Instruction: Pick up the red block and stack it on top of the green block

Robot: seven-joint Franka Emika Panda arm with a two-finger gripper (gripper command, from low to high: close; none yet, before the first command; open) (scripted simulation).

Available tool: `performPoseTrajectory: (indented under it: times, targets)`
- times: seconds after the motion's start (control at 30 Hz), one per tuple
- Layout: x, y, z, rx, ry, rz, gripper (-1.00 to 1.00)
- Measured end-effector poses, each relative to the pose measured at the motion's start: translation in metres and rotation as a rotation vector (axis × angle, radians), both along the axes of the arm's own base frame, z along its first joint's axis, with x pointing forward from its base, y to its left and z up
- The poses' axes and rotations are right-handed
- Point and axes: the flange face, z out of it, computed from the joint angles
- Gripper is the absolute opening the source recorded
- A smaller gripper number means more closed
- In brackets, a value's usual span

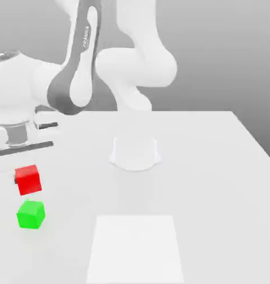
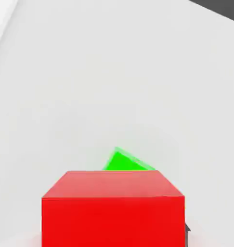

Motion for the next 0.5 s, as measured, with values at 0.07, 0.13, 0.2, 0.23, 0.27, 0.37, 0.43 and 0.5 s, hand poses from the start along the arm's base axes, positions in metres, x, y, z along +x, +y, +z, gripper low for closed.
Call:
performPoseTrajectory:
  times: [0.07,0.13,0.2,0.23,0.27,0.37,0.43,0.5]
  targets:
    - [0.003,0.001,-0.016,0.000,-0.001,0.010,-1.00]
    - [0.002,0.001,-0.033,0.000,0.000,0.010,-1.00]
    - [0.000,0.001,-0.048,-0.001,0.002,0.008,1.00]
    - [0.000,0.001,-0.048,0.000,0.002,0.008,1.00]
    - [0.000,0.001,-0.048,0.000,0.002,0.008,1.00]
    - [0.000,0.001,-0.048,0.000,0.002,0.008,1.00]
    - [0.000,0.001,-0.048,-0.002,0.001,0.008,1.00]
    - [0.002,0.000,-0.033,-0.002,-0.002,0.010,1.00]
